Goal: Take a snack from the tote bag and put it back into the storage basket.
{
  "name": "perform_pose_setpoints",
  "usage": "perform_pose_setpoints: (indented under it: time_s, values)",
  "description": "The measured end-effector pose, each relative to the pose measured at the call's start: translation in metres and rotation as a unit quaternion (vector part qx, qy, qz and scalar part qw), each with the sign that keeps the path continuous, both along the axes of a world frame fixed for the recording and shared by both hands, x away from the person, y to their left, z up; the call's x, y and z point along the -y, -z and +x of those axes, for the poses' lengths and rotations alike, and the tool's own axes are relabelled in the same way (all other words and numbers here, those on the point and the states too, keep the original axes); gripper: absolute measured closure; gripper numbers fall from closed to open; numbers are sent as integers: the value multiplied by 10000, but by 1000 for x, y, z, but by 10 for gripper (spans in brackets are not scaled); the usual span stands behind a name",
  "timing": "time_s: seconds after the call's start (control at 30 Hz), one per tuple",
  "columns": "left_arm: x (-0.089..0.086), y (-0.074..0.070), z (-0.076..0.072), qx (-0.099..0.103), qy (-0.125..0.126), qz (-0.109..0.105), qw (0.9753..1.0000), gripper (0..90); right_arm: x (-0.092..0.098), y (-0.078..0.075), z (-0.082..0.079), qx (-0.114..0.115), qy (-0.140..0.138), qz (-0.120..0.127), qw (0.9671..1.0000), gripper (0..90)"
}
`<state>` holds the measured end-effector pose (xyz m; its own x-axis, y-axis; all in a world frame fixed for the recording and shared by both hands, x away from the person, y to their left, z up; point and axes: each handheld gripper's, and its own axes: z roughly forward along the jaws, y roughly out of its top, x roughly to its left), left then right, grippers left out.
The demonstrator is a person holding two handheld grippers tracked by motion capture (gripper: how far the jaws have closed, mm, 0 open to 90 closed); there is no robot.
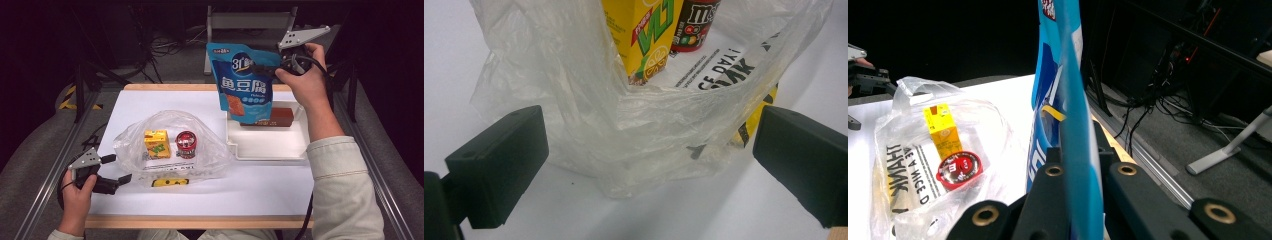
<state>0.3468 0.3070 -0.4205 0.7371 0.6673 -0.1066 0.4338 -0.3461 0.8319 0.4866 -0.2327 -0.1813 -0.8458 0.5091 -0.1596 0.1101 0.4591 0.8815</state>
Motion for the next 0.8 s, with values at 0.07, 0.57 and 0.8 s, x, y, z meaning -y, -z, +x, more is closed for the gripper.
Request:
perform_pose_setpoints:
  time_s: [0.07, 0.57, 0.8]
  values:
    - [0, 0, 0, 4, -6, 3, 10000, 20, 2, 2, 1, -13, 15, 8, 10000, 900]
    - [0, 0, 0, 7, -4, -4, 10000, 20, 23, 24, 8, -239, 173, 26, 9996, 900]
    - [1, 0, 0, -4, 2, -2, 10000, 20, 30, 36, 12, -355, 221, 34, 9991, 900]
